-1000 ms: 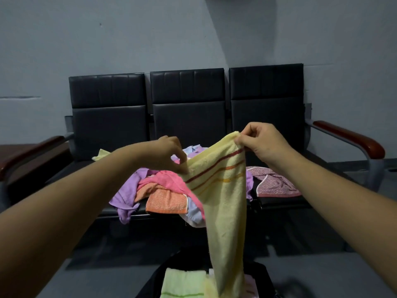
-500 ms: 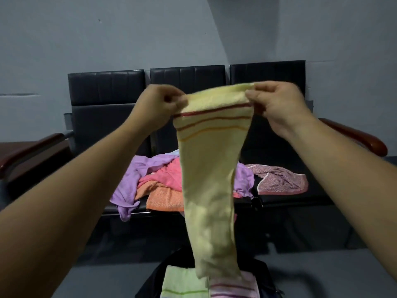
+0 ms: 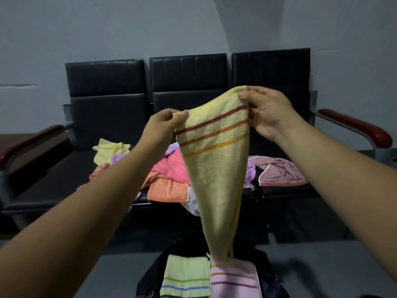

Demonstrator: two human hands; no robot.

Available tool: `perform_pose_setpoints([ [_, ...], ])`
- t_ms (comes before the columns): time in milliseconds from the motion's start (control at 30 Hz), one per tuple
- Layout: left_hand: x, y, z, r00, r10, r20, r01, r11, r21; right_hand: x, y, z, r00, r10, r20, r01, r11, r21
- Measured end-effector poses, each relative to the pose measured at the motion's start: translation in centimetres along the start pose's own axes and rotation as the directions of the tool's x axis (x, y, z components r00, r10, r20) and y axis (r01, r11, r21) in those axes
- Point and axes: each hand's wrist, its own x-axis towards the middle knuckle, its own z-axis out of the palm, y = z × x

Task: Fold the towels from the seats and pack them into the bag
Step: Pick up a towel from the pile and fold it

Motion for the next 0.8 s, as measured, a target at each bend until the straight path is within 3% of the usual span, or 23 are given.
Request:
perform_pose_setpoints([
  [67,-0.5,-1.0,0.5,0.983,-0.063,0.174,0.093,0.980,-0.173,0.0,-0.3,0.7,1.000,0.019,-0.002,-0.019,0.999,0.026],
  [133,-1.3,-2.6,1.0,0.925,-0.155,0.348,0.200,0.975,-0.097,0.0,-0.4,1.1,0.999,0.040,0.028,-0.041,0.998,0.046],
  [233,-2.4,-4.4,2.0,0.863,-0.257,0.435,0.279,0.960,0.015,0.1,-0.4,1.2,0.997,0.053,0.057,-0.056,0.996,0.064],
  [333,-3.1,-4.2,2.7,0.833,-0.280,0.478,0.395,0.905,-0.159,0.8,0.4,0.3,0.994,0.098,-0.049,-0.098,0.995,-0.005],
  [433,-3.3,-2.8,3.2,0.839,-0.262,0.477,0.448,0.830,-0.332,1.4,2.3,-1.4,0.946,0.293,-0.135,-0.305,0.949,-0.076],
  [533,-3.0,-1.7,3.9,0.859,-0.290,0.422,0.483,0.730,-0.483,1.0,4.6,-3.0,0.872,0.488,-0.029,-0.488,0.873,0.011],
  [667,-2.5,-1.6,4.2,0.880,-0.310,0.360,0.474,0.633,-0.613,-1.8,7.5,-3.8,0.821,0.520,0.235,-0.555,0.823,0.118],
  [800,-1.6,-2.9,3.0,0.878,-0.352,0.324,0.478,0.601,-0.641,-3.8,10.2,-3.1,0.808,0.496,0.318,-0.540,0.839,0.064],
])
